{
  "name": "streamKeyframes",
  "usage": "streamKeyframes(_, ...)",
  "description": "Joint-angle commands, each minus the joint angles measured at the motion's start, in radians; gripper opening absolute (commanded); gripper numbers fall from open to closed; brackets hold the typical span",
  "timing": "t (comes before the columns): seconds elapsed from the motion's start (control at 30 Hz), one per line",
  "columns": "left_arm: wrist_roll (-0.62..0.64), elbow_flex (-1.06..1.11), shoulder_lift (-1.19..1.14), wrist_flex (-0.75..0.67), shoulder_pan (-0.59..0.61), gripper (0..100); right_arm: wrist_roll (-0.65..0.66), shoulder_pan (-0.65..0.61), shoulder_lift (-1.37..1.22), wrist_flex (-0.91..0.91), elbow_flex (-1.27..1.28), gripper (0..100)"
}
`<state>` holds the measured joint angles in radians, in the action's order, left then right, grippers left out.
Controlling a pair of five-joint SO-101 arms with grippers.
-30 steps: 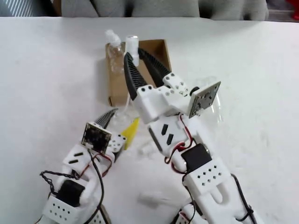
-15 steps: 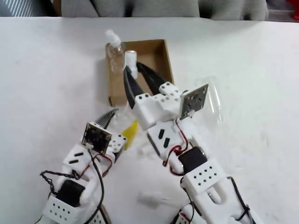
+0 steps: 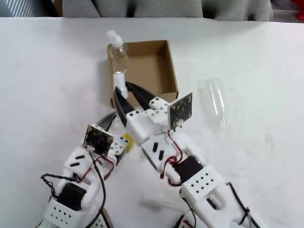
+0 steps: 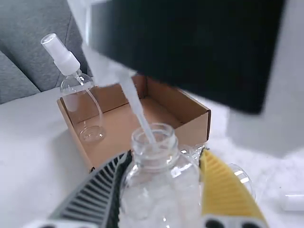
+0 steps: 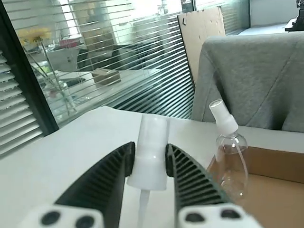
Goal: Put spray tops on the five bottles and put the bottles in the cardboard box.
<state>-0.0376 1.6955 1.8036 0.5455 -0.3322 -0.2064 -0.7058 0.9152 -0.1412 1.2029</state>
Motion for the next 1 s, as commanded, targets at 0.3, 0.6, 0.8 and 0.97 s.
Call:
streamKeyframes(0.3,-0.008,-0.003,0.016,0.0,0.007,13,-0.002,-0.074,0.306,-0.016,0.189,1.7)
streamKeyframes(0.6,-0.008,-0.003,0.016,0.0,0.007,13,0.0,-0.073,0.344,-0.002,0.253,1.7)
streamKeyframes(0.8,-0.008,-0.003,0.016,0.0,0.007,13,-0.002,-0.074,0.346,0.054,0.247,1.7)
streamKeyframes(0.97,-0.008,-0.003,0.016,0.0,0.007,13,0.003,-0.074,0.346,0.081,0.245,2.1)
